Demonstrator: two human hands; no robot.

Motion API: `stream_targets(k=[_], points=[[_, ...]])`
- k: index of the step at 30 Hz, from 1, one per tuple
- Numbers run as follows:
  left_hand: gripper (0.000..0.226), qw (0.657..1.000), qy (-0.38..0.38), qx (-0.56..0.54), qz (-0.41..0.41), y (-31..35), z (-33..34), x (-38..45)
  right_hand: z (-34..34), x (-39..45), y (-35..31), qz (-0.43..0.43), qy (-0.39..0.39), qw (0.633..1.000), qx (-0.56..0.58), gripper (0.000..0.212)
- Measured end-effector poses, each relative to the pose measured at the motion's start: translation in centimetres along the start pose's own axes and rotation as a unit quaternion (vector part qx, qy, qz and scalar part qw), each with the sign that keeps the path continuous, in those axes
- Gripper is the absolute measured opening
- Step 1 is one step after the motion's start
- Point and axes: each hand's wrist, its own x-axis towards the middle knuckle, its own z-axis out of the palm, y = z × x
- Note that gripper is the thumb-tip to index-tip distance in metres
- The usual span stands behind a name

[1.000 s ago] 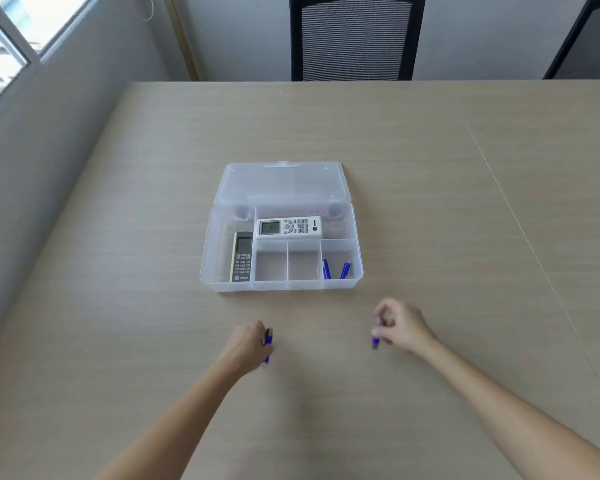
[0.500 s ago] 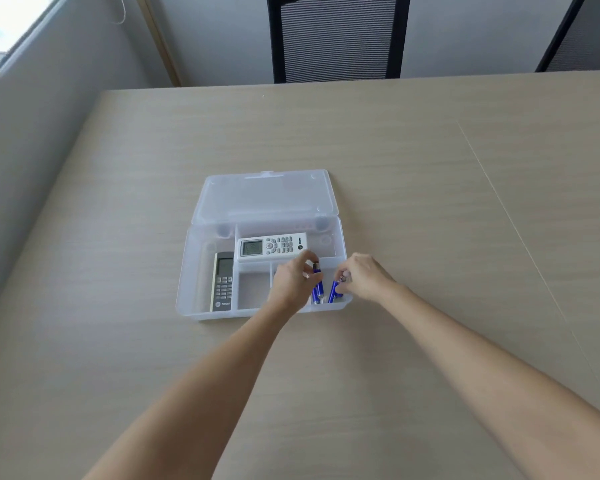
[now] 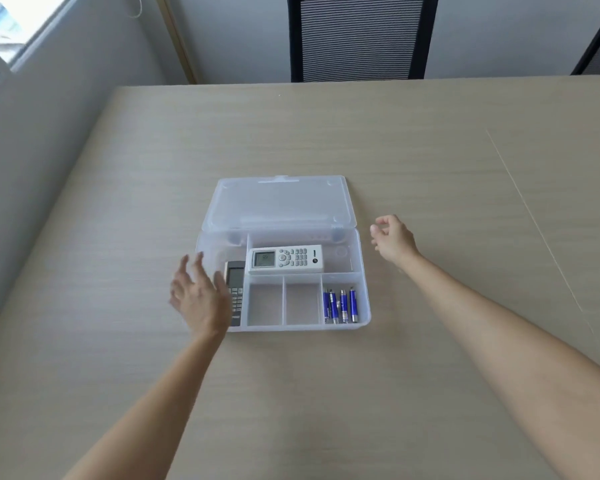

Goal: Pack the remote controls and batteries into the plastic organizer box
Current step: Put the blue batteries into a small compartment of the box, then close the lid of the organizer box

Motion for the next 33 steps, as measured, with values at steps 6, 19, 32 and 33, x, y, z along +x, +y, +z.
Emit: stream_targets(k=[6, 19, 32, 33], points=[[0.041, 0.99, -0.115, -0.024, -0.071, -4.3, 0.3, 1.2, 3.8, 8.6, 0.7, 0.094, -0.06, 0.985, 0.132, 0.073], [0.037, 0.99, -0.096, -0.047, -0.088, -4.2, 0.8, 1.3, 2.1, 4.0, -6.9, 0.054, -0.038, 0.955, 0.29, 0.024], [0.098, 0.719, -0.352, -0.532, -0.276, -5.6, -6.7, 4.1, -1.2, -9.3, -2.5, 0.039, -0.197, 0.967, 0.16, 0.092], [0.103, 0.731, -0.371, -0.514, -0.251, -5.6, -7.3, 4.0, -0.3, -10.1, -1.7, 0.012, -0.188, 0.975, 0.114, 0.096]])
